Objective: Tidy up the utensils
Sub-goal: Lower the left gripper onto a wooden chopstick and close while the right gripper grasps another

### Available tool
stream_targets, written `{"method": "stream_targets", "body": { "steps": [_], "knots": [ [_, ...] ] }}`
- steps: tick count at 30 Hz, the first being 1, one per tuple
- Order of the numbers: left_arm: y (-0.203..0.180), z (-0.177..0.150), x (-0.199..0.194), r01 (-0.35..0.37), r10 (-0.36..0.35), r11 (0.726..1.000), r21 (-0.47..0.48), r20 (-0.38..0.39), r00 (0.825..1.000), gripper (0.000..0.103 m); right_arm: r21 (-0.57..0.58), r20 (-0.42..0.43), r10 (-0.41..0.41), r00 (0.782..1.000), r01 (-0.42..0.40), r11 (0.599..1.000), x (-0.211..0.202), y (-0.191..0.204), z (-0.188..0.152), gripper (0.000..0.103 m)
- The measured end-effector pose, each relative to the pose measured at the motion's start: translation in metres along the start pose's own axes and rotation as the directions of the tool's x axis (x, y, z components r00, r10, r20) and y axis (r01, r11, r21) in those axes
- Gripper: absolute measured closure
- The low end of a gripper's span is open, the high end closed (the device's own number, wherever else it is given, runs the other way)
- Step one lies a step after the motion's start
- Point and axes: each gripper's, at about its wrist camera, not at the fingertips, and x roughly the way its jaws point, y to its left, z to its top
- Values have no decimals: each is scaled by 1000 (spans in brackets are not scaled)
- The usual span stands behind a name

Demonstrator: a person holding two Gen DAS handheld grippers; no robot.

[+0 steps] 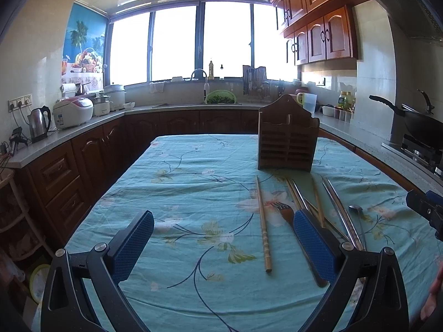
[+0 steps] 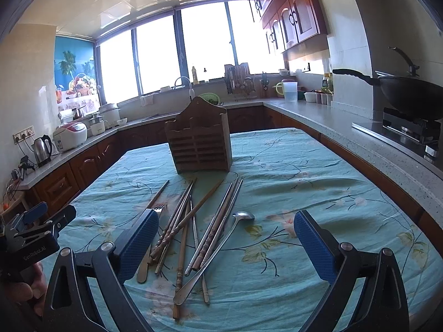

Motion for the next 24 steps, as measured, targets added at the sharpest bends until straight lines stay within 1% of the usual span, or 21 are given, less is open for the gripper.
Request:
{"method": "stream_targets", "body": {
  "steps": [5, 7, 9, 13, 15, 16, 17, 18, 20, 24],
  "knots": [
    [6, 16, 19, 5, -6, 1000, -11, -58, 998, 2, 19, -30, 3, 1000, -3, 1000, 12, -7, 11, 4],
    [7, 24, 28, 23, -23, 1000, -10, -84, 996, 2, 37, -47, 14, 999, -12, 999, 19, -11, 16, 5],
    [9, 33, 40, 46, -48, 999, -18, -120, 992, 3, 52, -71, 25, 997, -22, 998, 29, -15, 23, 8],
    [14, 52, 69, 80, -89, 995, -52, -191, 977, 9, 89, -123, 42, 991, -31, 996, 52, -24, 35, 19],
    [15, 62, 84, 89, -102, 994, -69, -220, 970, 16, 124, -160, 72, 984, -52, 991, 68, -31, 40, 25],
    [16, 66, 90, 94, -109, 993, -74, -233, 966, 19, 141, -184, 79, 980, -53, 989, 77, -34, 42, 30],
    [17, 70, 96, 101, -117, 992, -78, -244, 963, 23, 155, -203, 82, 976, -51, 987, 85, -37, 43, 36],
    [16, 75, 103, 107, -123, 991, -77, -259, 958, 25, 163, -222, 79, 972, -43, 986, 93, -40, 45, 38],
    [15, 84, 117, 119, -135, 990, -74, -283, 950, 26, 169, -249, 71, 966, -29, 985, 107, -43, 47, 46],
    [10, 99, 144, 130, -137, 991, -44, -333, 933, 28, 183, -295, 78, 952, -24, 983, 132, -47, 54, 51]
  ]
}}
